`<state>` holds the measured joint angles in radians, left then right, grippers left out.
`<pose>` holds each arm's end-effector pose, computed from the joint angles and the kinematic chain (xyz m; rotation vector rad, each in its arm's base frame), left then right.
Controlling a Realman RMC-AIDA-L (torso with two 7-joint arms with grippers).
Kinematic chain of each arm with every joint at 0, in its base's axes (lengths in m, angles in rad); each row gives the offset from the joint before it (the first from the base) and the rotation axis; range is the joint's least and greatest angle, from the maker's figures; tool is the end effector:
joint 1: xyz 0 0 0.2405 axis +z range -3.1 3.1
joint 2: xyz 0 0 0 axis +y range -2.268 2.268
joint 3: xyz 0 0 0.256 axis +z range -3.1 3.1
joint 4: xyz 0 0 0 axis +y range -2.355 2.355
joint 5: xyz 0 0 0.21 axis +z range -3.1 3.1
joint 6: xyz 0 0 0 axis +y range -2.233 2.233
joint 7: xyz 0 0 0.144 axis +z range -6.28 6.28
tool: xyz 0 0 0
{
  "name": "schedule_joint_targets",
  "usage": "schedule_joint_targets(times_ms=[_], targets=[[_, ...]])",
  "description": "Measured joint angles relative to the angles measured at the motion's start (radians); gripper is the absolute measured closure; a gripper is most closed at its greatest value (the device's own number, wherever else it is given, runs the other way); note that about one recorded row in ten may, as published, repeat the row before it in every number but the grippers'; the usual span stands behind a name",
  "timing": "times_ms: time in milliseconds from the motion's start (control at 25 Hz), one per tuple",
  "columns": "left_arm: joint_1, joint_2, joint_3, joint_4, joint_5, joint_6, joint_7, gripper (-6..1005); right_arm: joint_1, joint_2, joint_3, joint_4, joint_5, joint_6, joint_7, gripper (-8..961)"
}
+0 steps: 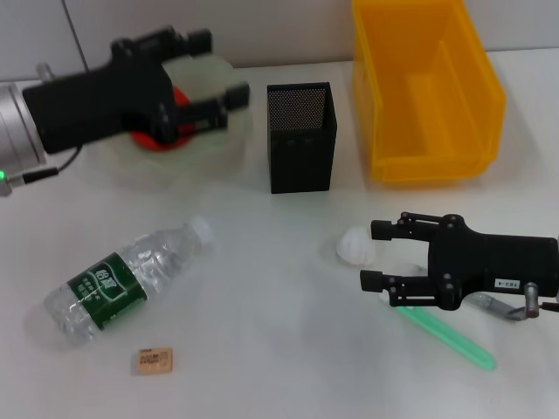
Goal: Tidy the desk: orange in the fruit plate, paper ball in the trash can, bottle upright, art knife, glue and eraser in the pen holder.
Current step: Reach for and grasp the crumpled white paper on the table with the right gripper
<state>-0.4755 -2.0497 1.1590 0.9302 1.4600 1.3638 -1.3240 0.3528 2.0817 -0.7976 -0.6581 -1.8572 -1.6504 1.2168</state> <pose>-0.1754 0.3610 0.0199 -2.6100 -0.1296 -0.8957 0.2865 0.2761 -0.0051 -2.7293 0.5395 0.8122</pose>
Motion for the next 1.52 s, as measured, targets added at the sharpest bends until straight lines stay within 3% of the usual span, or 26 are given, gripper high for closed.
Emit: schedule_joint_targets(times_ms=[200,480,760,1000,1520], targets=[[0.015,0.002,-0.003,0.026,0.074,0.104,0.002,204,-0.001,0.0,0.0,0.0,0.0,0.001,0.0,178],[0.093,0.005,-0.022,0.091,0.081,0.294,0.04,205,-0.008,-0.003,0.002,-0.008,0.001,0.024,0.005,178],[0.104,-0.003,-0.058,0.085,0.087,0.421,0.053,206,0.001,-0.003,0.001,-0.026,0.002,0.038,0.033,178],[0.104,-0.016,-0.052,0.039,0.118,0.43,0.1,206,0.003,-0.003,-0.009,-0.11,-0.005,0.037,0.113,178],[0.101,-0.014,-0.041,-0.014,0.148,0.382,0.146,208,0.016,-0.002,-0.049,-0.34,-0.105,0.032,0.363,178]])
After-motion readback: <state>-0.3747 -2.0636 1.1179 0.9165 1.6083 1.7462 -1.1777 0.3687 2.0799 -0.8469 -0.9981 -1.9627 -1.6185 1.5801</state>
